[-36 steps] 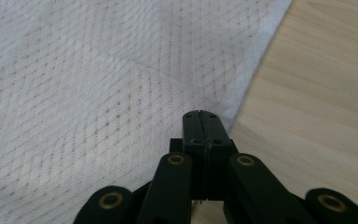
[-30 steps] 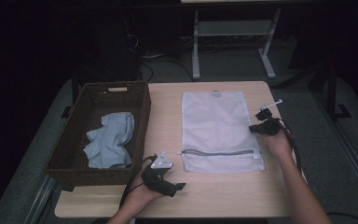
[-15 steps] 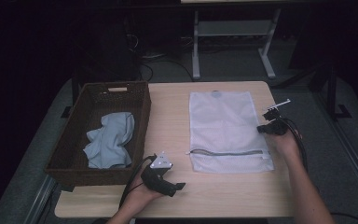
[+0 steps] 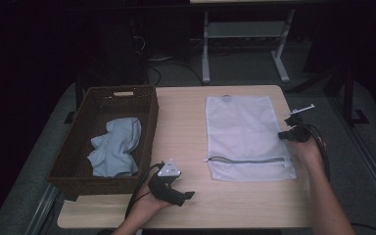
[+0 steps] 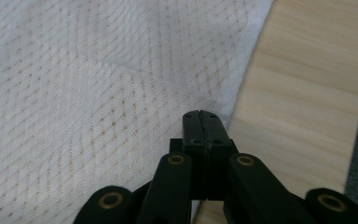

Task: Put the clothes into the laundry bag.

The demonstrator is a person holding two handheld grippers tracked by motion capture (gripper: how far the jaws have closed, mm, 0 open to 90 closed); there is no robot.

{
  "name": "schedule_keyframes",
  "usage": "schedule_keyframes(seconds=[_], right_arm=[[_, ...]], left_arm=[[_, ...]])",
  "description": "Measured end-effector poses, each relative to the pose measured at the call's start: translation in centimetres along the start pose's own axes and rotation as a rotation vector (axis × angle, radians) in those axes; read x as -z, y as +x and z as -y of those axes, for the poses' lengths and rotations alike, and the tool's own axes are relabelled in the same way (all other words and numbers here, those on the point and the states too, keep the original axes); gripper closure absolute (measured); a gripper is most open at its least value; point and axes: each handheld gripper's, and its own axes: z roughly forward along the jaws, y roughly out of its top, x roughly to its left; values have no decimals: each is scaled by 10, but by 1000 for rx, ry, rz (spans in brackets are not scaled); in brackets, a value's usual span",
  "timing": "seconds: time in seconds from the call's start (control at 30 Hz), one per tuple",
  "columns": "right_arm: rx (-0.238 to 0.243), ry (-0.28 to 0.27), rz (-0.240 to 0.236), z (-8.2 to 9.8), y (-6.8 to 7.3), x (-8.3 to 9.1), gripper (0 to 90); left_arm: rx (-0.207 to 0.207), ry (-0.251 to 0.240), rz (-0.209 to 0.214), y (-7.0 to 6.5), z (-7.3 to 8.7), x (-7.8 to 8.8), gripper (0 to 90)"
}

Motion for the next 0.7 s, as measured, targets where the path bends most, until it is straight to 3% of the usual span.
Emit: schedule_keyframes(seconds=[0.43,0.7], right_arm=[[-39,14,58,10,-22,9,895],[-63,12,68,15,-34,13,895]], left_arm=[[0,0,-1,0,0,0,125],[0,2,-1,0,0,0,125]])
